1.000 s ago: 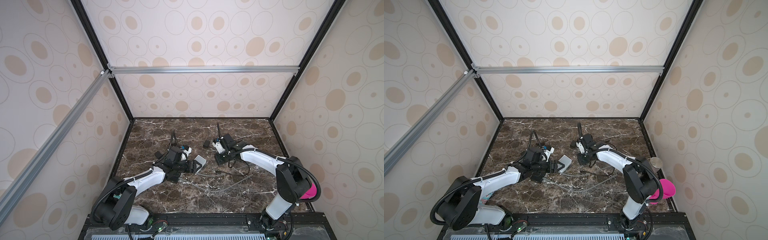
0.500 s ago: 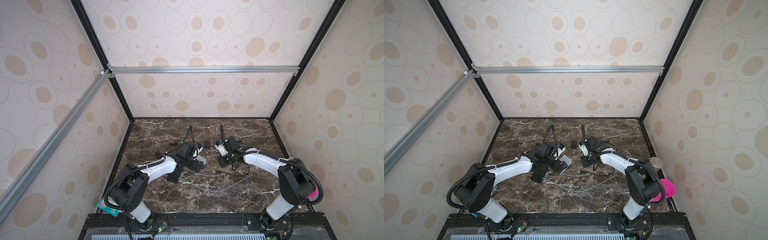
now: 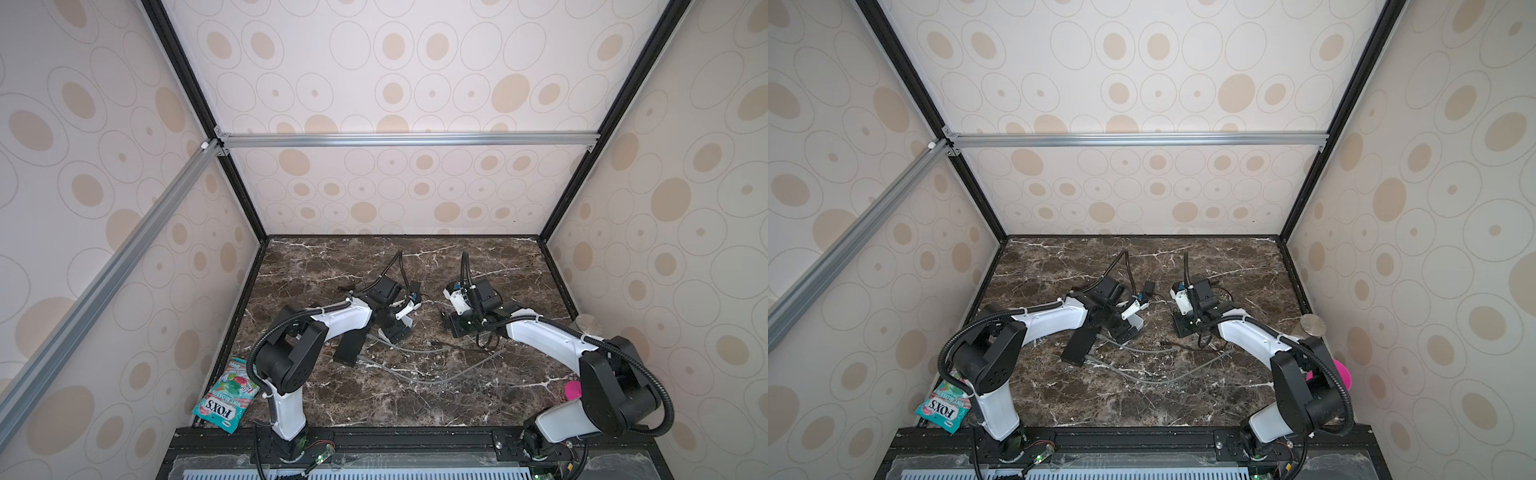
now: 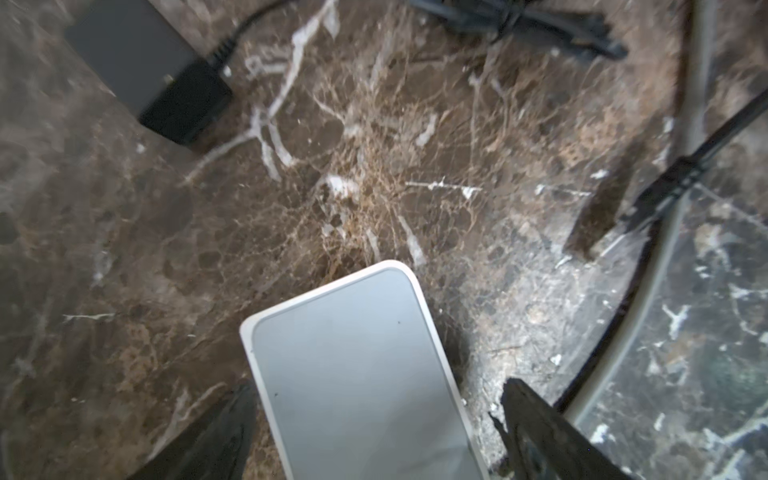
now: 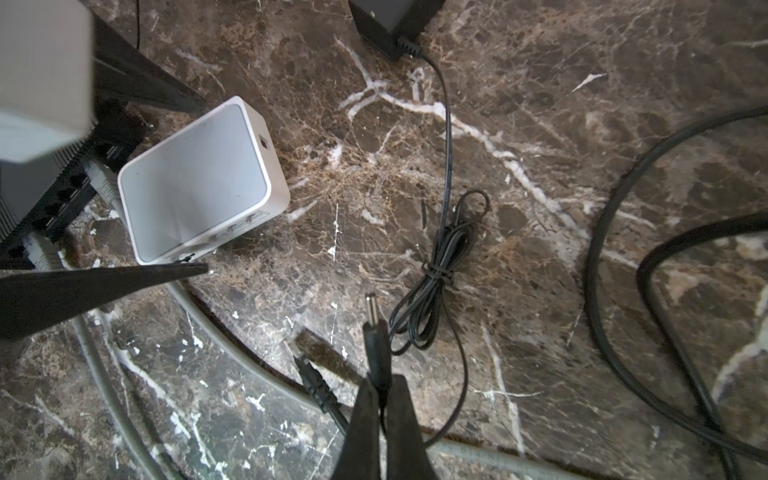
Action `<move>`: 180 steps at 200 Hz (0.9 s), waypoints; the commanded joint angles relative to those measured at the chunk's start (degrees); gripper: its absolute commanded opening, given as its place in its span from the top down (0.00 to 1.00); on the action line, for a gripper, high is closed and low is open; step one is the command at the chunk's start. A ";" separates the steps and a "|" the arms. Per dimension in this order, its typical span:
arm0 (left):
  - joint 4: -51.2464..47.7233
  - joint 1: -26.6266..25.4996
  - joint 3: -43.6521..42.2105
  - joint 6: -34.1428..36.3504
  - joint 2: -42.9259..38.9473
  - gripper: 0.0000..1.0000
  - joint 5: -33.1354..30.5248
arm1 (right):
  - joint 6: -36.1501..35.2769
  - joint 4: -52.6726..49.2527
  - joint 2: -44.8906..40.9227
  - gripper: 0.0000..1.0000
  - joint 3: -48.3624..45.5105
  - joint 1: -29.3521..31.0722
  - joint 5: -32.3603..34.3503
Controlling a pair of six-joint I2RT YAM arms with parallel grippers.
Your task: Insert the plug into the switch port
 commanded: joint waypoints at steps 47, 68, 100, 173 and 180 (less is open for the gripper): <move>-11.15 1.19 6.49 -0.67 4.14 0.31 -0.49 | -1.40 1.06 -0.32 1.00 -0.56 -0.46 -1.61; -10.68 1.53 4.95 1.23 2.78 0.32 0.48 | -1.57 0.96 0.04 1.00 -0.21 -0.51 -1.74; -11.79 1.61 4.40 14.06 0.44 0.35 4.67 | -2.11 0.78 0.30 1.00 0.14 -0.47 -2.24; -16.36 6.42 13.80 55.35 7.07 0.36 1.51 | -6.33 1.05 -0.84 1.00 -0.95 -0.51 -4.67; -17.20 7.24 15.14 57.32 8.03 0.37 2.10 | -6.33 0.92 -0.92 1.00 -1.12 -0.42 -4.65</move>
